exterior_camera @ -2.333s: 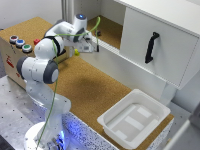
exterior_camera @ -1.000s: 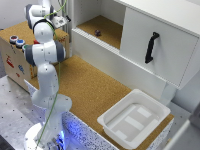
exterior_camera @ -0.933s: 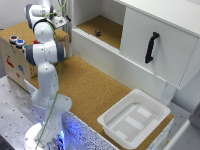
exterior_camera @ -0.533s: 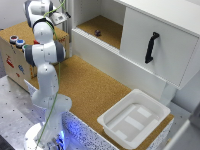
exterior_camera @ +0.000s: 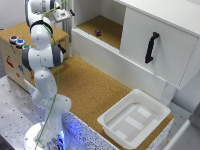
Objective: Place the yellow object on top of the drawer
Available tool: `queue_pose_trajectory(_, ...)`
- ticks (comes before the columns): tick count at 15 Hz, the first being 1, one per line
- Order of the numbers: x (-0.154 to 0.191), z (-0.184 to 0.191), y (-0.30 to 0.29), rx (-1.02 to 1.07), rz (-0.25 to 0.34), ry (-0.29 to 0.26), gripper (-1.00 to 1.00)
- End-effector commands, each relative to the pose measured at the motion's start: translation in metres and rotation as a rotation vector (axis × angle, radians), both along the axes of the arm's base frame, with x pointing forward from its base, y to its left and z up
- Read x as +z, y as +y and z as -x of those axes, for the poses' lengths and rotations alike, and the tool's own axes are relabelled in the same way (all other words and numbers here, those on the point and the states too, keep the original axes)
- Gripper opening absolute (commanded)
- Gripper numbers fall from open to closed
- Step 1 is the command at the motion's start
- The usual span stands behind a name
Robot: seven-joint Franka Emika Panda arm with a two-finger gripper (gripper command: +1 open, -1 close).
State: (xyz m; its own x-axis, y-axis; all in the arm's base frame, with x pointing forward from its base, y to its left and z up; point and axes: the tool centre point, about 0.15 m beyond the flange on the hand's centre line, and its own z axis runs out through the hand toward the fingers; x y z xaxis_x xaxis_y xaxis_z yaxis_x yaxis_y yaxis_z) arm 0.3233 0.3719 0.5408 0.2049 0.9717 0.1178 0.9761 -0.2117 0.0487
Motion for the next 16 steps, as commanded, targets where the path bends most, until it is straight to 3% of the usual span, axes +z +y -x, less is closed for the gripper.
queue_pose_trajectory(1,-0.009,0.008,-0.018,-0.006,-0.085,-0.019,1.0)
queue_pose_trajectory(12,-0.009,0.008,-0.018,-0.006,-0.085,-0.019,1.0)
queue_pose_trajectory(13,-0.002,0.008,-0.011,-0.001,0.001,-0.021,1.0)
queue_pose_trajectory(16,-0.026,0.023,-0.055,-0.078,0.1,-0.085,1.0)
